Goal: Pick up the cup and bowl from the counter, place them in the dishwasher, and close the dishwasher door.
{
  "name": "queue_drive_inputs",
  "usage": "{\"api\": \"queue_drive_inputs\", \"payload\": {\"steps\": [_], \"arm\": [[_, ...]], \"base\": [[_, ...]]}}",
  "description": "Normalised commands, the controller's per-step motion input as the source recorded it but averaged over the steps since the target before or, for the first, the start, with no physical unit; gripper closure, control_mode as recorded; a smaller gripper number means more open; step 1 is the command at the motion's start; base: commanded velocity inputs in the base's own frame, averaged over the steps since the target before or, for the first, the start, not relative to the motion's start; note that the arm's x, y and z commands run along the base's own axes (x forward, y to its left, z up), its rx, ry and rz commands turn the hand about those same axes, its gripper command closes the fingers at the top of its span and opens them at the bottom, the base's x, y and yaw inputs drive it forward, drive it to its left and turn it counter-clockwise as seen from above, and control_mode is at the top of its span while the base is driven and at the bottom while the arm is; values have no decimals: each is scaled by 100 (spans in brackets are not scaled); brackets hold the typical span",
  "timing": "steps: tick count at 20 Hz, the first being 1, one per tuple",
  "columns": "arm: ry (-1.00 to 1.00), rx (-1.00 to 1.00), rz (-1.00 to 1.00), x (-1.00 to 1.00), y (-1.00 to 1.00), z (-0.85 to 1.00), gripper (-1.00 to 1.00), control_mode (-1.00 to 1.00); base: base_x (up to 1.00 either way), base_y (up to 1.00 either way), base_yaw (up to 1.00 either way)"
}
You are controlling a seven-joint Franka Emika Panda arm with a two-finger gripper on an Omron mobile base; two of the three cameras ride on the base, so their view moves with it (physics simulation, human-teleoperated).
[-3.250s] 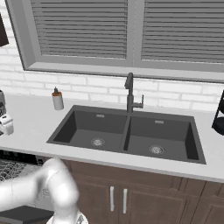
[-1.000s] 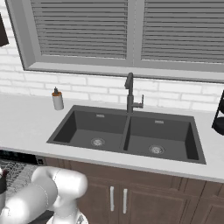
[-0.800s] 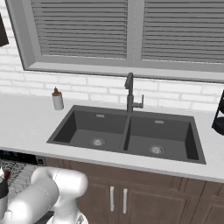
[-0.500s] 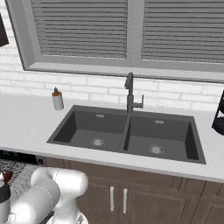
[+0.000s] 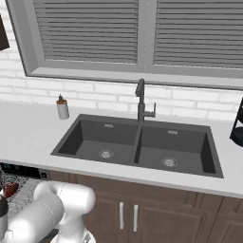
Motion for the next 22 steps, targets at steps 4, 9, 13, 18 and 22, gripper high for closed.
{"api": "queue_drive_inputs", "payload": {"steps": [4,9,13,18,22], "arm": [[1,0,-6,0,7,-2,100,-100],[5,0,0,-1,8,-29,100,-100],[6,0,0,-2,2,-57,100,-100],[10,0,0,0,2,-34,100,-100],[1,0,0,12,4,-8,100,-100]], "base": [[0,0,0],[0,0,0],[0,0,0],[0,0,0],[0,0,0]]}}
